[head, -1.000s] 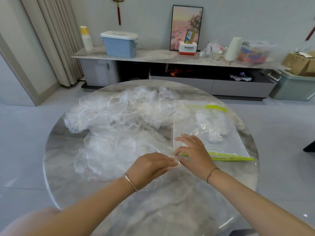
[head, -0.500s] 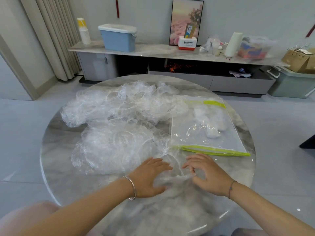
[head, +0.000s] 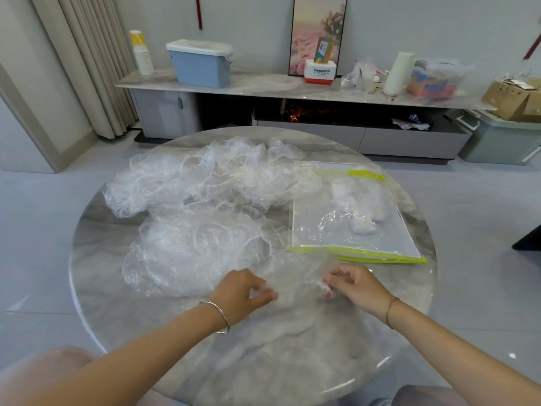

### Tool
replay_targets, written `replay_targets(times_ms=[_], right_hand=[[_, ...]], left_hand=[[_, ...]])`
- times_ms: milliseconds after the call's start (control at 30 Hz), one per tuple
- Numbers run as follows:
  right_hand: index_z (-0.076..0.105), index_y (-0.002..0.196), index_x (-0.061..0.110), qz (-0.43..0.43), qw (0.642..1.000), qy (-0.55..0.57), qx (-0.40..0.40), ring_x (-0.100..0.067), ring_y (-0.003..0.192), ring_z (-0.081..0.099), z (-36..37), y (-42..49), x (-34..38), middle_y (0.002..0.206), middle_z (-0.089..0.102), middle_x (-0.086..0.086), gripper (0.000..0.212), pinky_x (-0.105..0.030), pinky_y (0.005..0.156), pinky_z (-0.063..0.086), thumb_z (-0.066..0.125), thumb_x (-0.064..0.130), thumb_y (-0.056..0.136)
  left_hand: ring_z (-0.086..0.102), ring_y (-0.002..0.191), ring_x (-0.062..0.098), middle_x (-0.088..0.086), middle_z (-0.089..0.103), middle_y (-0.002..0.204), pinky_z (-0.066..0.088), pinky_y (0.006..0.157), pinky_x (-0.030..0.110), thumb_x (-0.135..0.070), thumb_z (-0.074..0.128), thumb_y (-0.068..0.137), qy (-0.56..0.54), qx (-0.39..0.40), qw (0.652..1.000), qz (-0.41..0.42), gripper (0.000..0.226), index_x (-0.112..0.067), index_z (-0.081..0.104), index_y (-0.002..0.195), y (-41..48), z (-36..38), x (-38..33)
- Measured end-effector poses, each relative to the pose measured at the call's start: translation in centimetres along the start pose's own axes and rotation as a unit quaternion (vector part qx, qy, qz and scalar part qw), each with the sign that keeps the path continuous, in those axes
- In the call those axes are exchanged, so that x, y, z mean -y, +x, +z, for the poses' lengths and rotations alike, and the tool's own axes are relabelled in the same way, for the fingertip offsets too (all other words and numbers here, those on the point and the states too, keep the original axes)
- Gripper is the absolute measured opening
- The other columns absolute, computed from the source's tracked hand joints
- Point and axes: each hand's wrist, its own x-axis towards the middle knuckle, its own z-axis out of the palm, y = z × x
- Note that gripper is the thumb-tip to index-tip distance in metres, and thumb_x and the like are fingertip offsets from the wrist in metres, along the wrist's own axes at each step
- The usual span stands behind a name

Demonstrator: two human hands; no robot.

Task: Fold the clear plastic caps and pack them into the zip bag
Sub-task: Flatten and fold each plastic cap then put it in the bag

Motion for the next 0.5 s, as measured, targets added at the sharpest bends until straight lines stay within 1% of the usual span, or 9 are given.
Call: replay_targets(times_ms=[100, 167, 233, 300, 367, 400, 433, 467, 500], right_hand=[[0.057, 0.065, 0.008, 0.043, 0.998, -0.028, -0.028, -0.012, 0.053, 0.061, 0.5, 0.6, -1.7, 0.054, 0.062, 0.001, 0.025, -0.026, 0.067, 0.048, 0.060, 0.005, 0.090], [0.055, 0.069, 0.005, 0.056, 0.995, -0.045, -0.071, -0.014, 0.052, 0.059, 0.7, 1.0, -2.2, 0.054, 0.063, -0.002, 0.022, -0.030, 0.066, 0.048, 0.062, 0.010, 0.088], [0.050, 0.076, 0.010, 0.061, 0.990, -0.087, -0.090, -0.012, 0.052, 0.057, 0.9, 1.1, -2.2, 0.057, 0.061, -0.002, 0.017, -0.027, 0.062, 0.046, 0.063, 0.014, 0.088], [0.045, 0.083, 0.017, 0.051, 0.979, -0.169, -0.107, -0.014, 0.058, 0.052, 1.1, 0.8, -1.8, 0.064, 0.054, 0.002, 0.016, -0.029, 0.060, 0.041, 0.061, 0.017, 0.087], [0.046, 0.092, 0.017, -0.023, 0.947, -0.273, -0.165, -0.016, 0.072, 0.050, 1.2, 0.5, -1.2, 0.078, 0.050, 0.004, 0.017, -0.029, 0.063, 0.037, 0.061, 0.019, 0.085], [0.050, 0.098, 0.015, -0.081, 0.923, -0.321, -0.195, -0.018, 0.083, 0.051, 1.4, 0.4, -1.1, 0.090, 0.052, 0.003, 0.018, -0.029, 0.069, 0.038, 0.061, 0.020, 0.084], [0.054, 0.104, 0.014, -0.139, 0.900, -0.359, -0.206, -0.019, 0.095, 0.051, 1.7, 0.4, -0.9, 0.103, 0.055, 0.001, 0.022, -0.031, 0.078, 0.038, 0.058, 0.021, 0.084], [0.057, 0.109, 0.014, -0.187, 0.883, -0.381, -0.203, -0.020, 0.107, 0.049, 2.2, 0.3, -0.7, 0.115, 0.056, -0.001, 0.026, -0.032, 0.087, 0.036, 0.052, 0.023, 0.085], [0.060, 0.112, 0.016, -0.220, 0.871, -0.396, -0.189, -0.019, 0.115, 0.046, 2.6, 0.3, -0.7, 0.124, 0.056, -0.002, 0.030, -0.033, 0.095, 0.032, 0.046, 0.025, 0.087]], left_hand=[[0.061, 0.074, 0.007, -0.007, 0.070, 0.078, 0.045, 0.072, 0.019, -0.049, 0.063, 0.082, 0.011, 0.010, 0.999, -0.039, 0.024, -0.036, 0.058, 0.061, -0.1, 0.0, 0.1], [0.061, 0.072, 0.007, -0.009, 0.066, 0.074, 0.045, 0.073, 0.018, -0.039, 0.065, 0.084, 0.021, 0.007, 0.998, -0.066, 0.010, -0.032, 0.063, 0.077, 0.0, 0.0, -0.1], [0.061, 0.073, 0.009, -0.008, 0.062, 0.072, 0.043, 0.073, 0.018, -0.038, 0.064, 0.085, 0.050, -0.007, 0.995, -0.088, 0.019, -0.024, 0.060, 0.098, 0.2, -0.1, -0.4], [0.060, 0.077, 0.016, -0.006, 0.058, 0.076, 0.040, 0.073, 0.021, -0.038, 0.061, 0.088, 0.100, -0.023, 0.991, -0.086, 0.029, -0.019, 0.049, 0.106, 0.4, -0.2, -0.9], [0.055, 0.079, 0.017, -0.005, 0.052, 0.087, 0.036, 0.072, 0.021, -0.037, 0.056, 0.090, 0.150, -0.089, 0.984, -0.028, 0.032, -0.016, 0.043, 0.111, 0.5, -0.2, -1.6], [0.054, 0.083, 0.017, -0.004, 0.052, 0.094, 0.034, 0.073, 0.021, -0.037, 0.051, 0.090, 0.177, -0.132, 0.975, 0.035, 0.032, -0.017, 0.043, 0.114, 0.6, -0.3, -1.9], [0.053, 0.089, 0.016, -0.003, 0.053, 0.100, 0.034, 0.077, 0.021, -0.037, 0.047, 0.088, 0.198, -0.151, 0.964, 0.096, 0.034, -0.019, 0.044, 0.117, 0.8, -0.2, -2.2], [0.052, 0.096, 0.016, -0.002, 0.055, 0.107, 0.035, 0.082, 0.022, -0.038, 0.044, 0.087, 0.218, -0.141, 0.952, 0.164, 0.037, -0.021, 0.047, 0.120, 1.1, -0.1, -2.4], [0.051, 0.105, 0.016, -0.002, 0.057, 0.114, 0.035, 0.089, 0.025, -0.040, 0.042, 0.088, 0.241, -0.102, 0.938, 0.227, 0.040, -0.022, 0.050, 0.122, 1.3, 0.2, -2.2]])
